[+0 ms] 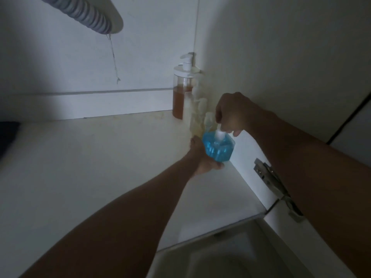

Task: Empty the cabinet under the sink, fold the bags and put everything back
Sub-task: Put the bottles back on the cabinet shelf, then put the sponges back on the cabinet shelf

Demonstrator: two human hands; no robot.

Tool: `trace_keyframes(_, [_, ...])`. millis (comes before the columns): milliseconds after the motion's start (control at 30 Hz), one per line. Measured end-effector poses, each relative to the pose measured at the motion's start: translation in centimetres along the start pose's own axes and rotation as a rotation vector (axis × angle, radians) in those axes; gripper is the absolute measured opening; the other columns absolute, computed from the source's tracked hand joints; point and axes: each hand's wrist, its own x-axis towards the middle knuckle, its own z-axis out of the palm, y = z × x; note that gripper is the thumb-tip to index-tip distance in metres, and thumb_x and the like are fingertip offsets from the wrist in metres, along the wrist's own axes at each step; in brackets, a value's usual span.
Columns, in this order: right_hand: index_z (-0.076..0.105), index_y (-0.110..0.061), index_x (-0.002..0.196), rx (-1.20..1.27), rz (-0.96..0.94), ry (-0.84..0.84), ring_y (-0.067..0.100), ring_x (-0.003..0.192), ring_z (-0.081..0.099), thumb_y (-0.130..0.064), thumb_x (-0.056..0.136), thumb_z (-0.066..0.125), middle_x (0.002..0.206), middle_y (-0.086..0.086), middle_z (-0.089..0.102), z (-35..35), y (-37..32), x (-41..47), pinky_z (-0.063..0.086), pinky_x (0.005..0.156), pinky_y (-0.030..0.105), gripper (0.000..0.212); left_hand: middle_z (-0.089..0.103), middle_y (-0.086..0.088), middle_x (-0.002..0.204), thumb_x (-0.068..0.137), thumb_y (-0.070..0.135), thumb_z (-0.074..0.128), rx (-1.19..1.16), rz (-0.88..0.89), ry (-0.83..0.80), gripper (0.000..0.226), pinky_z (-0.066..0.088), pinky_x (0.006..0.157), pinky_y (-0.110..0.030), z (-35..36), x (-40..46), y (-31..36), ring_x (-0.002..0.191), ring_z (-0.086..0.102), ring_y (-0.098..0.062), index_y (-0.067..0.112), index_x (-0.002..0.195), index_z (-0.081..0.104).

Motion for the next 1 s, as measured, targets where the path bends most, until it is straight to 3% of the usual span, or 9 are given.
trace_keyframes(67, [0.069,-0.006,0.099,-0.026,-0.027,0.070,0.028,0.075,0.071,-0.004,0.074,0.079,0.092,0.014,0.070,-0.1,-0.9,-1.5,0.062,0.072,0.041,0.027,0.031,-0.004,0.150,0.070,0.019,0.084,0.067,-0.010,-0.008,0.106,0.035,0.092,-0.023,-1.2,-2.2,-0.4,0.136,0.037,-0.023,0.016,0.149,0.013])
trace_keyframes(133, [0.071,-0.009,0.100,-0.022,-0.074,0.063,0.024,0.078,0.070,-0.010,0.074,0.080,0.095,0.010,0.071,-0.2,-2.2,-3.3,0.061,0.077,0.038,0.028,0.030,-0.004,0.154,0.075,0.022,0.080,0.133,0.008,0.007,0.101,0.036,0.099,-0.027,-3.1,-4.9,-0.9,0.138,0.034,-0.022,0.016,0.151,0.015])
trace_keyframes(233, [0.074,-0.009,0.093,0.131,-0.124,-0.096,0.014,0.065,0.070,-0.012,0.070,0.084,0.088,0.007,0.074,-0.3,-5.1,-6.8,0.062,0.061,0.026,0.025,0.043,-0.005,0.146,0.071,0.024,0.083,0.175,0.029,0.066,0.089,0.042,0.105,-0.032,-6.7,-9.8,-1.9,0.130,0.046,-0.019,0.016,0.145,0.034])
trace_keyframes(433, [0.073,-0.007,0.092,0.270,-0.288,-0.488,0.014,0.068,0.074,-0.011,0.074,0.083,0.082,0.010,0.075,0.6,-11.3,-16.3,0.060,0.059,0.029,0.021,0.071,0.006,0.102,0.071,0.032,0.081,0.268,0.072,0.055,0.039,0.054,0.089,-0.029,-12.3,-22.1,-4.9,0.091,0.067,-0.006,0.021,0.107,0.068])
trace_keyframes(633, [0.073,-0.009,0.092,0.239,-0.331,-0.735,0.008,0.064,0.070,-0.009,0.072,0.083,0.086,0.010,0.075,5.9,-15.6,-22.8,0.059,0.057,0.029,0.022,0.067,0.010,0.067,0.068,0.035,0.082,0.335,0.001,-0.104,0.021,0.049,0.058,-0.020,-14.7,-32.4,-10.3,0.052,0.059,0.005,0.020,0.076,0.070])
trace_keyframes(700, [0.072,-0.008,0.093,0.198,-0.338,-0.807,0.006,0.059,0.067,-0.008,0.072,0.082,0.090,0.013,0.074,9.0,-16.7,-24.7,0.058,0.055,0.027,0.024,0.068,0.010,0.069,0.069,0.039,0.082,0.361,-0.084,-0.215,0.025,0.051,0.059,-0.021,-14.8,-34.8,-12.7,0.057,0.062,0.001,0.020,0.079,0.070])
trace_keyframes(800, [0.071,-0.016,0.090,0.103,-0.403,-0.822,0.010,0.061,0.067,-0.015,0.070,0.083,0.087,0.003,0.074,14.8,-18.0,-27.5,0.056,0.053,0.023,0.023,0.069,0.009,0.100,0.069,0.046,0.080,0.532,-0.213,-0.324,0.049,0.053,0.083,-0.028,-13.8,-37.1,-17.3,0.091,0.065,-0.007,0.021,0.108,0.065])
trace_keyframes(900, [0.068,-0.021,0.101,0.006,-0.502,-0.759,0.019,0.091,0.065,-0.026,0.065,0.084,0.102,0.001,0.068,20.7,-18.5,-29.6,0.051,0.072,0.024,0.040,0.040,0.000,0.147,0.068,0.050,0.078,0.739,-0.294,-0.333,0.096,0.037,0.109,-0.036,-11.8,-38.5,-22.1,0.133,0.040,-0.020,0.020,0.145,0.030])
trace_keyframes(1000, [0.048,-0.013,0.129,-0.104,-0.583,-0.775,0.027,0.132,0.039,-0.041,0.056,0.083,0.142,0.012,0.040,25.5,-18.3,-31.1,0.040,0.102,0.034,0.086,0.013,-0.007,0.159,0.062,0.056,0.078,0.893,-0.286,-0.302,0.122,0.026,0.115,-0.045,-9.3,-39.1,-26.2,0.144,0.020,-0.026,0.016,0.151,0.006])
